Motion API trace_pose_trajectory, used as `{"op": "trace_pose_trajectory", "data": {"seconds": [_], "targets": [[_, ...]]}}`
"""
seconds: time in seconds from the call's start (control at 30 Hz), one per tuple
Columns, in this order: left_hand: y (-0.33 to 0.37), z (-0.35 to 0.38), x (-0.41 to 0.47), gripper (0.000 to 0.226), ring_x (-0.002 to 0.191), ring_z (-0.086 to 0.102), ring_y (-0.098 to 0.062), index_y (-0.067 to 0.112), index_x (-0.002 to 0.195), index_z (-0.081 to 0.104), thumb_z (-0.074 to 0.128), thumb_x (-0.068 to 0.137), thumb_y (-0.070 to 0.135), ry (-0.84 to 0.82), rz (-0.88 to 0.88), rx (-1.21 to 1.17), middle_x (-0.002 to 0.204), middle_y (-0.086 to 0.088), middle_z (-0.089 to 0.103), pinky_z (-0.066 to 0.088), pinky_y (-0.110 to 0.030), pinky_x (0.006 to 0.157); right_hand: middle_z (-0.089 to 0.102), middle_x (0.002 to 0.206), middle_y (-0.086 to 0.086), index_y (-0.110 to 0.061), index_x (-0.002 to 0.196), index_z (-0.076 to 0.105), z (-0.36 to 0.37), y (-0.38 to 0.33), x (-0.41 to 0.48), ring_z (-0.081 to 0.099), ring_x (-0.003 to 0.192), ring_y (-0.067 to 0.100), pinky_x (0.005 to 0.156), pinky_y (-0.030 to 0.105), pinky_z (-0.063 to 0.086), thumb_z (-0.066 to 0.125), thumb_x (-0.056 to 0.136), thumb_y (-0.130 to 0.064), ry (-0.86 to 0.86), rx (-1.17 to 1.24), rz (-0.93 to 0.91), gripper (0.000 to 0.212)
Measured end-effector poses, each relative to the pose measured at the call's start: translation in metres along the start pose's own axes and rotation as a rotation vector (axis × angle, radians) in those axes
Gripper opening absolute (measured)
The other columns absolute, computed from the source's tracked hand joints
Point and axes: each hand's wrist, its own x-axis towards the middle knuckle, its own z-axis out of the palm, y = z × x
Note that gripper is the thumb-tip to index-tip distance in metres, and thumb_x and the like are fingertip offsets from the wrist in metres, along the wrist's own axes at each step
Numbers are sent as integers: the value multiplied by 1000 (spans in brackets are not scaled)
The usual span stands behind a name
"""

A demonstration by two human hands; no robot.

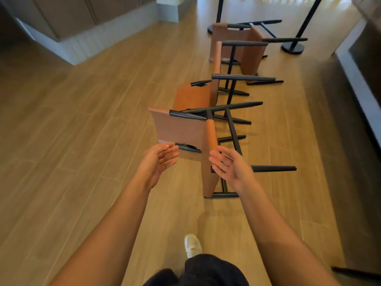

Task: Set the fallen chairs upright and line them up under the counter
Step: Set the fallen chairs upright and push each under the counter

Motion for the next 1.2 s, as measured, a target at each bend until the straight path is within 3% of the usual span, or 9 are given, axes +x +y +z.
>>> {"op": "trace_pose_trajectory", "data": {"seconds": [0.23, 0.47, 0.73, 0.93, 1.2], "targets": [[57, -26, 70, 17, 85, 67, -17, 11, 99, 62, 45, 96, 11, 24, 19, -45, 98, -7, 70, 55, -28, 72, 74, 105, 4, -17, 109, 66, 76, -31, 68, 69, 99, 17, 85, 33, 51, 47, 99, -26, -3, -14, 11, 23], [115, -78, 154, 17, 87, 66, -20, 10, 100, 61, 45, 96, 9, -33, -15, -1, 99, -8, 69, 52, -32, 81, 74, 105, 4, -16, 111, 65, 146, -31, 138, 68, 101, 18, 83, 32, 51, 46, 99, -24, 88, 73, -29, 23], [214, -142, 249, 18, 88, 66, -18, 11, 97, 62, 44, 95, 8, -150, -40, 150, 99, -7, 69, 51, -30, 80, 76, 97, 3, -15, 107, 65, 242, -16, 209, 69, 94, 17, 77, 32, 51, 45, 98, -22, 225, 287, -12, 23], [253, -155, 313, 19, 90, 66, -19, 11, 98, 62, 44, 96, 7, -205, -74, 183, 99, -8, 70, 54, -29, 76, 76, 94, 7, -11, 104, 66, 291, -36, 258, 69, 93, 19, 75, 31, 51, 46, 97, -20, 287, 378, -7, 24], [312, -133, 421, 19, 94, 66, -22, 9, 101, 63, 45, 96, 7, -267, -76, 257, 103, -9, 70, 50, -37, 90, 74, 94, 7, -10, 100, 66, 324, -84, 357, 66, 93, 20, 77, 31, 50, 45, 96, -19, 339, 434, -9, 23]]}}
